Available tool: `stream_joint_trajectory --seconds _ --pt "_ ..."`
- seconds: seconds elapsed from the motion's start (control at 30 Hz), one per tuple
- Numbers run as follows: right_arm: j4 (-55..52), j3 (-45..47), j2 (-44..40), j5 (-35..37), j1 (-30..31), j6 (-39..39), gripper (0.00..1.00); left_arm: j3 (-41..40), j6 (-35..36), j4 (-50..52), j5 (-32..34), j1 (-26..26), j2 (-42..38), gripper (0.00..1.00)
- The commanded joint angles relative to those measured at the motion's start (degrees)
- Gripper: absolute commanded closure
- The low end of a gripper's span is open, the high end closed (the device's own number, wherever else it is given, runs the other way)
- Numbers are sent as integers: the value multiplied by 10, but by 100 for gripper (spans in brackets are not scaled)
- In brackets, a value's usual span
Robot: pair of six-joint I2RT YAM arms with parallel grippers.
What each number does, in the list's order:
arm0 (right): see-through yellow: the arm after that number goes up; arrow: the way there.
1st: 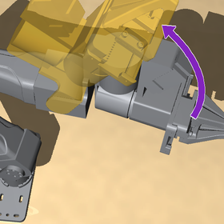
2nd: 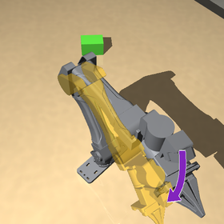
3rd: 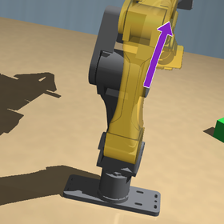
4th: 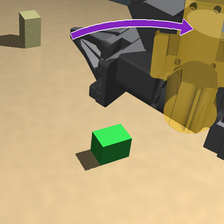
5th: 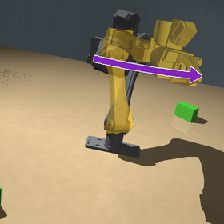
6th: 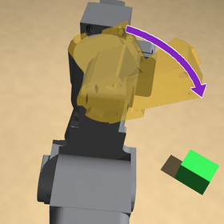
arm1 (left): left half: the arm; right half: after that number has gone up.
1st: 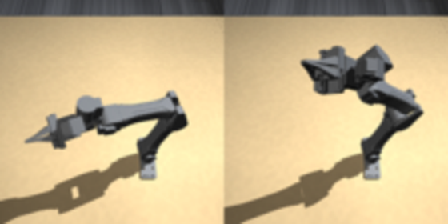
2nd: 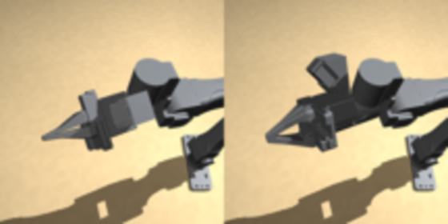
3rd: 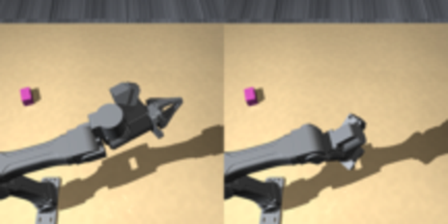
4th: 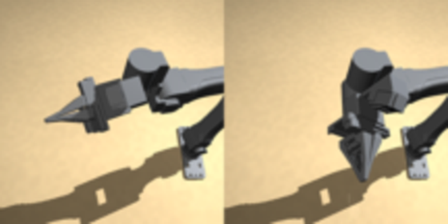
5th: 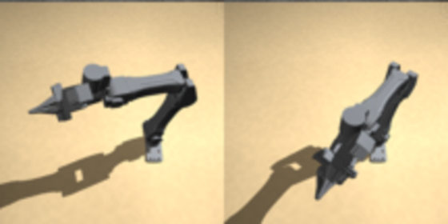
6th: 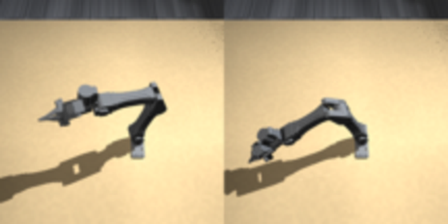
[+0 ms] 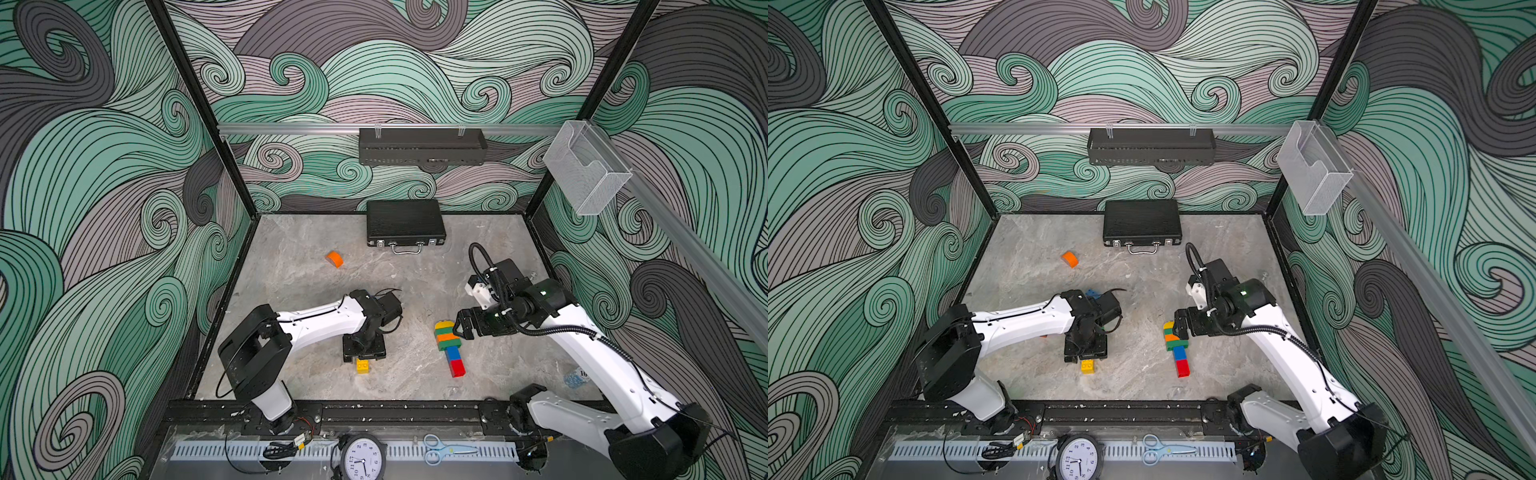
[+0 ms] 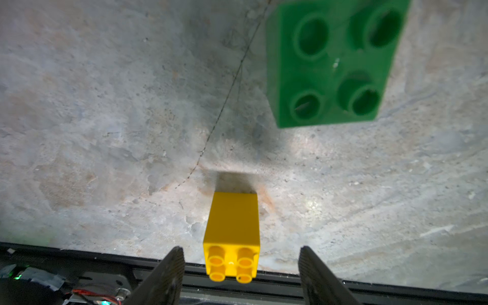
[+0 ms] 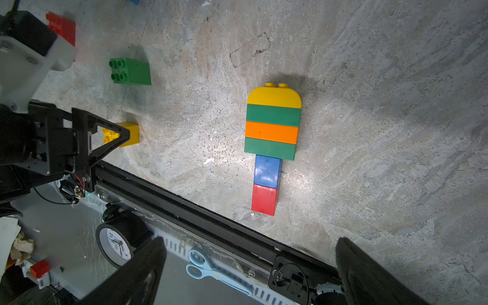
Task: Assemble an ice cream with lego
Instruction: Pick up the lego brick from the center of the board.
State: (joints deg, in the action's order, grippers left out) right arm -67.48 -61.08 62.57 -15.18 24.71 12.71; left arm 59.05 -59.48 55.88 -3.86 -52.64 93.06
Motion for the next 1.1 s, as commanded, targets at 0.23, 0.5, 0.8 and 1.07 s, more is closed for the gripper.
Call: stream_joint_trajectory --seconds 0.23,0.5,0.8,1.07 --pt "-48 -33 -5 23 -4 -8 1 -36 -34 -28 35 -7 -12 45" --pt "-51 -26 -18 30 -3 -5 1 -39 -27 -37 33 -10 -10 64" --pt "-47 -5 -46 27 -4 15 1 -3 -16 -7 39 -9 -35 98" --pt "-24 7 -49 15 -4 18 1 115 51 75 61 23 -4 100"
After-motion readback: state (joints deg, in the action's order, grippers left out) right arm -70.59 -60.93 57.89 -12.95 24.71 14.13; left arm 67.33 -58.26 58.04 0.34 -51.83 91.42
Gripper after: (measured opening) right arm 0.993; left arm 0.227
